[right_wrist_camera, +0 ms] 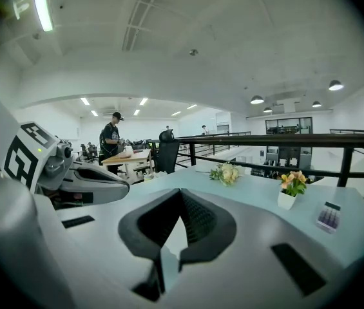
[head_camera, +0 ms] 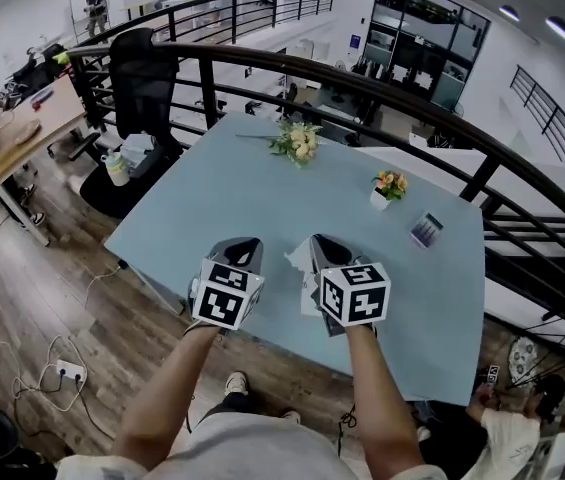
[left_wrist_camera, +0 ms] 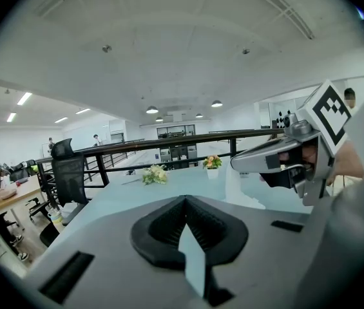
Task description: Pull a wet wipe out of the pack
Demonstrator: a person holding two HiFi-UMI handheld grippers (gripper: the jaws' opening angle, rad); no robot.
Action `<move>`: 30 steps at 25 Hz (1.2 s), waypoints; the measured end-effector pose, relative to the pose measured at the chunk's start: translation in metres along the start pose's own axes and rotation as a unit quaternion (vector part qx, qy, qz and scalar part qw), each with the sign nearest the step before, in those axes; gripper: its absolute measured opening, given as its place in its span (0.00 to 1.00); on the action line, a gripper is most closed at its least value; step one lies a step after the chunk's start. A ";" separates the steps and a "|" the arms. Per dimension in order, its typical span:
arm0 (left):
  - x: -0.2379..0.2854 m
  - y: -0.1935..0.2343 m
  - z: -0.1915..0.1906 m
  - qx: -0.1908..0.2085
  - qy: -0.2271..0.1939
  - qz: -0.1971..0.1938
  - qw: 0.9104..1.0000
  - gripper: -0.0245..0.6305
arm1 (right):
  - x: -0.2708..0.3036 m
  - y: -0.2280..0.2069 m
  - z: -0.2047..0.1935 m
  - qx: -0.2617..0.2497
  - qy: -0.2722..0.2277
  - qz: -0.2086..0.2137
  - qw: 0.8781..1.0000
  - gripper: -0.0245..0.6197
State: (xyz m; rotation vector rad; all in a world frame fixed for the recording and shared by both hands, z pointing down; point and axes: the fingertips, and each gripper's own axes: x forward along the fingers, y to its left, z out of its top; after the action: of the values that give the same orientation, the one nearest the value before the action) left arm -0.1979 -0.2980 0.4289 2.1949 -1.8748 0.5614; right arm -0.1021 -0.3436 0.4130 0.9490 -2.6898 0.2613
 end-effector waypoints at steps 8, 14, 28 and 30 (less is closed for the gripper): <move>-0.020 0.029 -0.012 -0.018 0.002 0.040 0.999 0.03 | 0.018 0.028 0.006 -0.016 -0.004 0.035 0.999 0.05; -0.036 0.051 -0.019 -0.031 0.002 0.072 0.997 0.03 | 0.033 0.051 0.012 -0.030 -0.007 0.063 0.998 0.05; -0.071 0.103 -0.031 -0.054 -0.003 0.132 0.990 0.03 | 0.061 0.099 0.027 -0.056 -0.017 0.106 0.993 0.05; -0.073 0.107 -0.033 -0.054 -0.003 0.135 0.989 0.03 | 0.063 0.101 0.027 -0.059 -0.020 0.101 0.993 0.05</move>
State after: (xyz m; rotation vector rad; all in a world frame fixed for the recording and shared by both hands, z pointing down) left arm -0.3168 -0.2382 0.4194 1.8908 -2.1685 0.4831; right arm -0.2187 -0.3101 0.3996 0.6549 -2.8056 0.1231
